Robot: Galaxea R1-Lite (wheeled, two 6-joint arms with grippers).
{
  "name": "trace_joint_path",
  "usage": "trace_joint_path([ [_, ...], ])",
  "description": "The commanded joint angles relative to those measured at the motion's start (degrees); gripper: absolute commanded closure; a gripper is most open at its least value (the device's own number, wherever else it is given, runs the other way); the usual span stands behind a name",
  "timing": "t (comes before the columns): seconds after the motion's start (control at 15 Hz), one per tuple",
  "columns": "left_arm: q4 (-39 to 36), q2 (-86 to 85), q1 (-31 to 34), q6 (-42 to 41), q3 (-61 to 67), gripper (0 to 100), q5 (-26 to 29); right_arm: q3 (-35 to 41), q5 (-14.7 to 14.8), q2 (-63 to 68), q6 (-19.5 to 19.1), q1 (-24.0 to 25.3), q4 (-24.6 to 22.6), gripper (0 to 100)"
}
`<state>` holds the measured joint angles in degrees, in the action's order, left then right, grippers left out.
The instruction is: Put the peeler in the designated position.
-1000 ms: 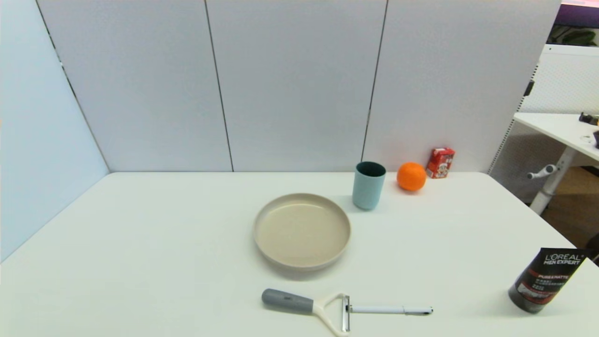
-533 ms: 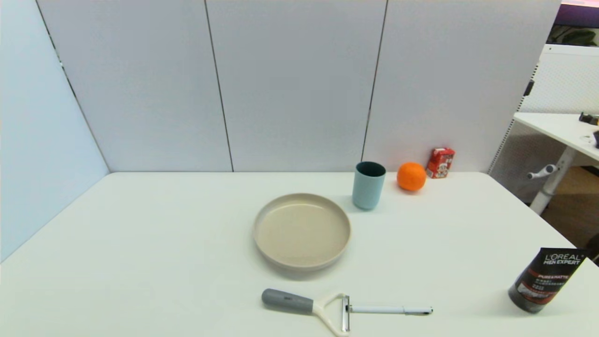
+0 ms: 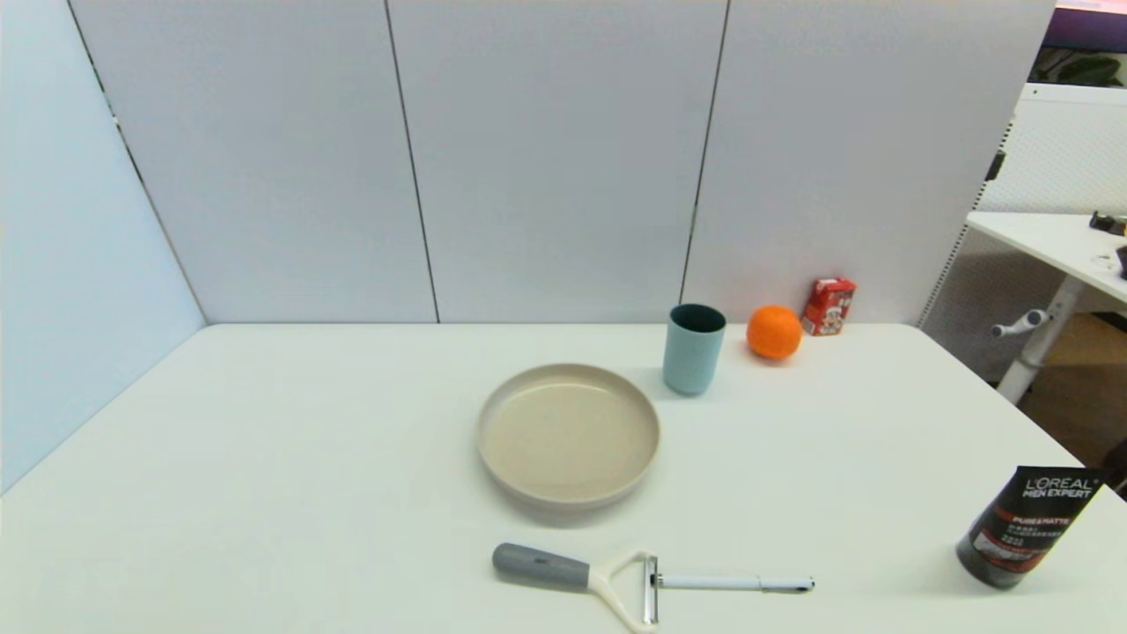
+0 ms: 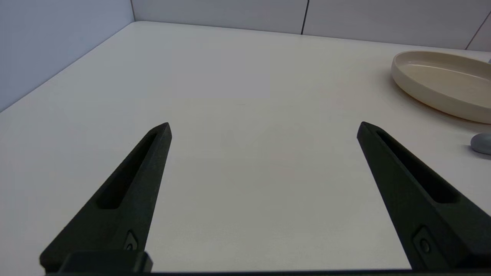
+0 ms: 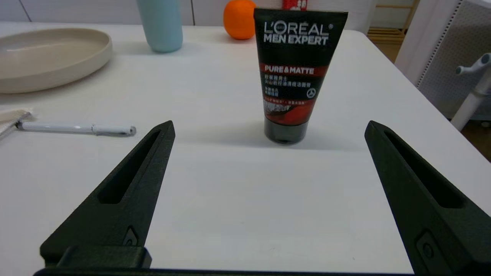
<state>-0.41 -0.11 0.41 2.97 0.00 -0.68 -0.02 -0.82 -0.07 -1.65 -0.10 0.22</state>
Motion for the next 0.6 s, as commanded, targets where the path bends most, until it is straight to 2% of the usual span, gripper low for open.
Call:
trace_joint_path([
  [0.07, 0.0, 0.0, 0.0, 0.0, 0.0, 0, 0.0, 0.0, -0.3, 0.1, -0.5, 0.0, -0.5, 0],
  [0.27, 0.0, 0.0, 0.0, 0.0, 0.0, 0, 0.0, 0.0, 0.3, 0.1, 1.4, 0.0, -0.5, 0],
  [0.6, 0.0, 0.0, 0.0, 0.0, 0.0, 0, 0.0, 0.0, 0.3, 0.1, 1.4, 0.0, -0.5, 0],
])
